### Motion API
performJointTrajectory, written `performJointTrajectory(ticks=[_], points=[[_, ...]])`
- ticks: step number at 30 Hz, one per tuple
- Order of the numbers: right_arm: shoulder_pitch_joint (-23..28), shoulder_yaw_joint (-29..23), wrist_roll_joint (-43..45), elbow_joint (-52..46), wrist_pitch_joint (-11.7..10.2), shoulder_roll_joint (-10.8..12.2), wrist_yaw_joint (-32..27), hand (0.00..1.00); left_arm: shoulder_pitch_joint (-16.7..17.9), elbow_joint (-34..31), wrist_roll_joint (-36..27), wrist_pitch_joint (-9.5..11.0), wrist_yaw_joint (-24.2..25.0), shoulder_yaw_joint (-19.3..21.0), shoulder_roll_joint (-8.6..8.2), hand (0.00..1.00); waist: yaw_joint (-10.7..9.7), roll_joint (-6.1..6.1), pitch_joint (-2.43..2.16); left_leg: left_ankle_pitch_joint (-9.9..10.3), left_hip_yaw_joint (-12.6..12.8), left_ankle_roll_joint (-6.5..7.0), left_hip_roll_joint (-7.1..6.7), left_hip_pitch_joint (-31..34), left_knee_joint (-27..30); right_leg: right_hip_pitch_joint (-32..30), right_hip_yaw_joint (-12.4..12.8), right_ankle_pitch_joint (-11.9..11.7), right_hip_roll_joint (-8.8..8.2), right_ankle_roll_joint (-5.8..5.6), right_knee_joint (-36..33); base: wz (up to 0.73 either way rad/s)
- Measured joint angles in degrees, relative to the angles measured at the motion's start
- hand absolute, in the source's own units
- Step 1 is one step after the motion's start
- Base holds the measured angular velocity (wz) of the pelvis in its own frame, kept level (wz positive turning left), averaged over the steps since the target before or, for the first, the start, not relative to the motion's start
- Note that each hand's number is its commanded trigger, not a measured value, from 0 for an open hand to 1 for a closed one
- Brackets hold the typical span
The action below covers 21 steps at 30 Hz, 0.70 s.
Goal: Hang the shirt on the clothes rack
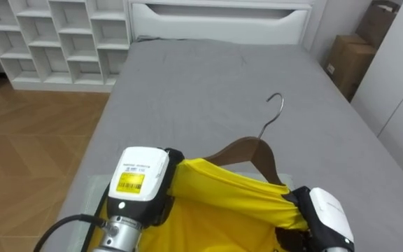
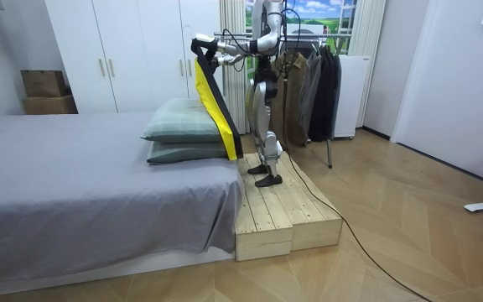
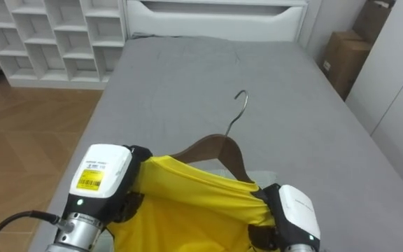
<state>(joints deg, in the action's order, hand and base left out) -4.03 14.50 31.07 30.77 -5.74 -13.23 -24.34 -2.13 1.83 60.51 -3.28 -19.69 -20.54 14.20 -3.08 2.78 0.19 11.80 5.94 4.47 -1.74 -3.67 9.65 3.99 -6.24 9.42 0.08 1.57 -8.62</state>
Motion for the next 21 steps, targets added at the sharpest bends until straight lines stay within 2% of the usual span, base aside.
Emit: performJointTrajectory(ticks=[17,18,19,20,21], points=[[0.30,-0.22,0.54,-0.41,0.37,0.52,-0.15,1.00,0.02,0.00,-0.26,-0.01,0.03,0.08,0.07,0.99,-0.34,-0.33,0.08,0.00,0.09,0.00,0.00,0.07,-0.12,-0.02,0.11,0.00,0.04,0.00,-0.01,0.00],[0.30,-0.26,0.60,-0.42,0.38,0.63,-0.19,1.00,0.02,0.00,-0.26,-0.01,0.03,0.08,0.09,0.93,-0.40,-0.36,0.07,0.00,0.09,0.00,0.00,0.09,-0.12,-0.02,0.11,0.00,0.04,0.00,-0.01,0.00],[0.30,-0.29,0.64,-0.42,0.37,0.63,-0.21,1.00,0.02,0.00,-0.26,-0.01,0.03,0.08,0.10,0.62,-0.46,-0.37,0.06,0.00,0.09,0.00,0.00,0.13,-0.12,-0.02,0.10,0.00,0.04,0.00,-0.01,0.00],[0.31,-0.43,0.71,-0.42,0.36,0.63,-0.15,1.00,0.03,0.00,-0.26,0.00,0.03,0.08,0.09,0.14,-0.53,-0.38,0.05,0.00,0.08,0.00,0.00,0.15,-0.15,-0.01,0.11,0.00,0.05,0.00,-0.01,0.00],[0.35,-0.47,0.75,-0.47,0.35,0.63,-0.01,1.00,0.09,0.00,-0.26,0.00,0.03,0.08,0.09,0.00,-0.64,-0.40,0.04,0.00,0.08,0.00,0.01,0.16,-0.16,-0.01,0.11,0.00,0.05,0.00,-0.02,0.00]])
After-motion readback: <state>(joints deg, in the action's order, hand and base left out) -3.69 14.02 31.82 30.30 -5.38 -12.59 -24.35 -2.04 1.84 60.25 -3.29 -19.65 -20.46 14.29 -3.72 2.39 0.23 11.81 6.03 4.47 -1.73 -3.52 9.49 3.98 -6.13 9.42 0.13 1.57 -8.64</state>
